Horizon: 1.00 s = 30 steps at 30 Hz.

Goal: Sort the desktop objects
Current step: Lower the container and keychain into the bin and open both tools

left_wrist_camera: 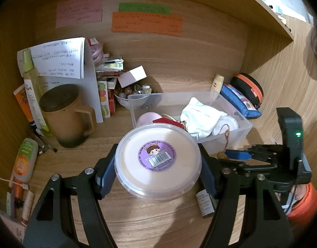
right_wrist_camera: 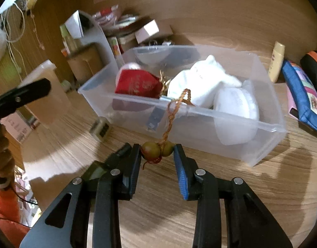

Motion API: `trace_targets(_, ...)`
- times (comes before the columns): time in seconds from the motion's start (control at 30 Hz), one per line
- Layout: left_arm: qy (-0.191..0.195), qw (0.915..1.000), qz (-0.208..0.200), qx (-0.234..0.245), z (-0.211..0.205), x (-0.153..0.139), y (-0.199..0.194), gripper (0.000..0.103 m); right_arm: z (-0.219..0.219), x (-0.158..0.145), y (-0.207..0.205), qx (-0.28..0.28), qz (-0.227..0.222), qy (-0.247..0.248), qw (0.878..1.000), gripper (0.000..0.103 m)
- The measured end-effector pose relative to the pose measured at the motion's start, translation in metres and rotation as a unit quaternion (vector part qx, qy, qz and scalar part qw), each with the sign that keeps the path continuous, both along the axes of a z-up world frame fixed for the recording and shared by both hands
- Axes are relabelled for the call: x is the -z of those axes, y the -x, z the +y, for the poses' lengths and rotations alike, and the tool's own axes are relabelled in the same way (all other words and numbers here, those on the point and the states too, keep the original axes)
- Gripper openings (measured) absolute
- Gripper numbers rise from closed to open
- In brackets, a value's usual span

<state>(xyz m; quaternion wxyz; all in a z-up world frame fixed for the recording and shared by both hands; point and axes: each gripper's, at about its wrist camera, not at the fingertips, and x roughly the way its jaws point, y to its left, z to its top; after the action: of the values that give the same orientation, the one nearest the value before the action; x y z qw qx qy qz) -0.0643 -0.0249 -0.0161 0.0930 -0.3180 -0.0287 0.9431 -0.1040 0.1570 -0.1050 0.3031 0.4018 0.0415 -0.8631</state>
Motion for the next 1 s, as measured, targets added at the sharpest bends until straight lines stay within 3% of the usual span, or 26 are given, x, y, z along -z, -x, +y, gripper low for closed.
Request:
trace_targets(0.47,-0.001,1.0,-0.002,0.008,0.006,-0.009,0.023,0.07,0.003,-0.049,0.002,-0.007,0.047,0.054,0.997,0.03)
trace_targets(1.0,0.002,0.999,-0.02,0.041,0.025,0.0,0.064,0.07,0.013,-0.039,0.042,0.016,0.029,0.045,0.998,0.03)
